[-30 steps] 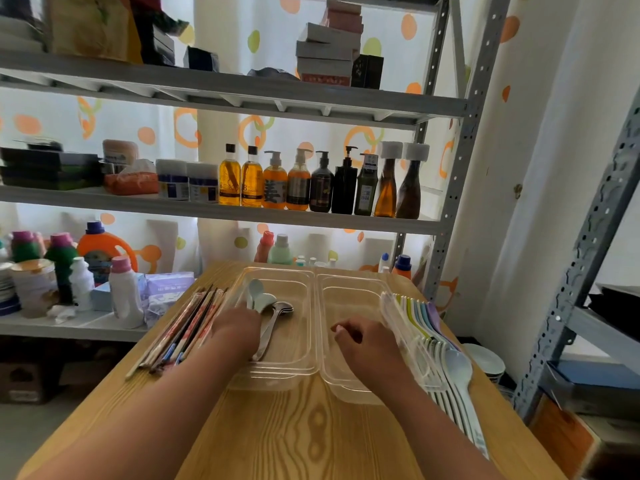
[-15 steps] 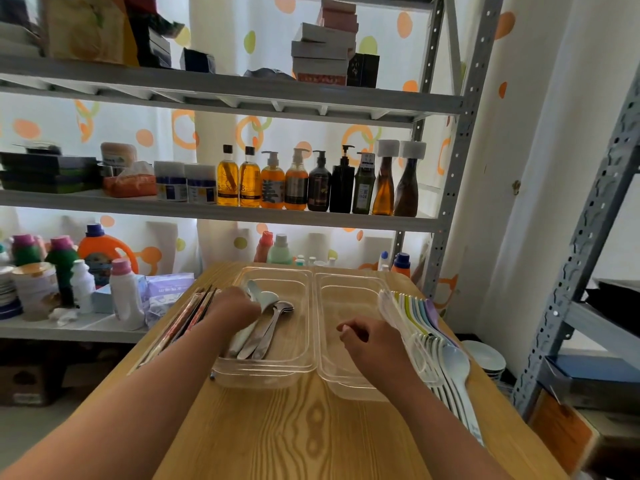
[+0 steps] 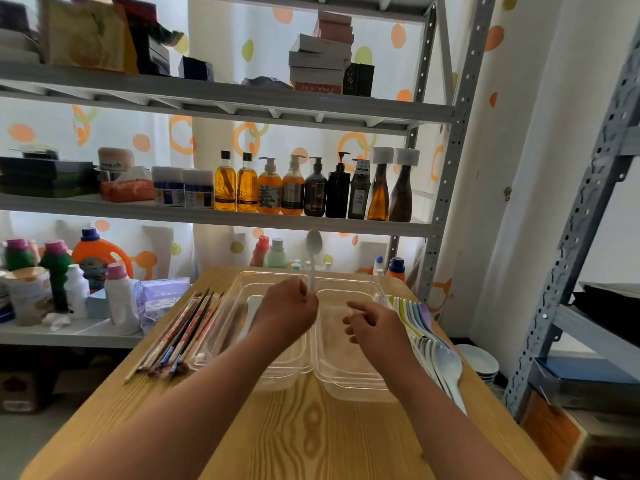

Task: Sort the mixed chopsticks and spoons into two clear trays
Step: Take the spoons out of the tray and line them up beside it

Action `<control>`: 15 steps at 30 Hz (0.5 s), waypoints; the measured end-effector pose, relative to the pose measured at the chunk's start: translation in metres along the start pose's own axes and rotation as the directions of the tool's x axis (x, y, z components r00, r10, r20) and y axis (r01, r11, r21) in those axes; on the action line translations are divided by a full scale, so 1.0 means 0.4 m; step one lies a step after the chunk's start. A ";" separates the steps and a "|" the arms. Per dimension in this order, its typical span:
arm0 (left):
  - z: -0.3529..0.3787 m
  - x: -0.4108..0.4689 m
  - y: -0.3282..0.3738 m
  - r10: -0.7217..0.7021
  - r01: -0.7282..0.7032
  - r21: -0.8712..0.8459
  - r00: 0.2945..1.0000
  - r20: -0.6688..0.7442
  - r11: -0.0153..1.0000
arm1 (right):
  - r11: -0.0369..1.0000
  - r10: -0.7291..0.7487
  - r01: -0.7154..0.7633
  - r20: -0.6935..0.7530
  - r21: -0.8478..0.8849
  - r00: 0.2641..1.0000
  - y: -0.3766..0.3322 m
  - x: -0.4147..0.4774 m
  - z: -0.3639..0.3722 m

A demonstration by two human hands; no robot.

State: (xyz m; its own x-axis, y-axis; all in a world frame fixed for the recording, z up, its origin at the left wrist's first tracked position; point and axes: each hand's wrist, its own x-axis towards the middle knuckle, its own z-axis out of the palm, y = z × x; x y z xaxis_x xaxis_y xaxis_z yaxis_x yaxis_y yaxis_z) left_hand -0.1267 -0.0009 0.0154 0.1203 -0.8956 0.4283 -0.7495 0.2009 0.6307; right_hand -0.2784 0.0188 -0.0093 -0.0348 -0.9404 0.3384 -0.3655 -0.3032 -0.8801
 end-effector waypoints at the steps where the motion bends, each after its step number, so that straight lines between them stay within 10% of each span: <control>1: 0.009 -0.008 0.016 0.039 -0.039 0.004 0.999 0.016 0.999 | 1.000 0.012 -0.012 -0.015 0.026 1.000 -0.001 0.001 -0.004; 15: 0.148 -0.151 0.167 0.492 -0.548 0.042 0.779 0.389 0.835 | 0.980 0.198 -0.184 -0.391 0.074 0.899 0.065 -0.012 -0.152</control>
State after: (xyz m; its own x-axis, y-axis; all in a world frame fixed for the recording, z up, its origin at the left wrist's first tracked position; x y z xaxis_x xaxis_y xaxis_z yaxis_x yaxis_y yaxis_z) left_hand -0.2225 0.0434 -0.0065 -0.5283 -0.7530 0.3922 -0.7190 0.6425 0.2650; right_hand -0.3445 0.0250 -0.0135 -0.4672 -0.8451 0.2598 -0.2827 -0.1356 -0.9496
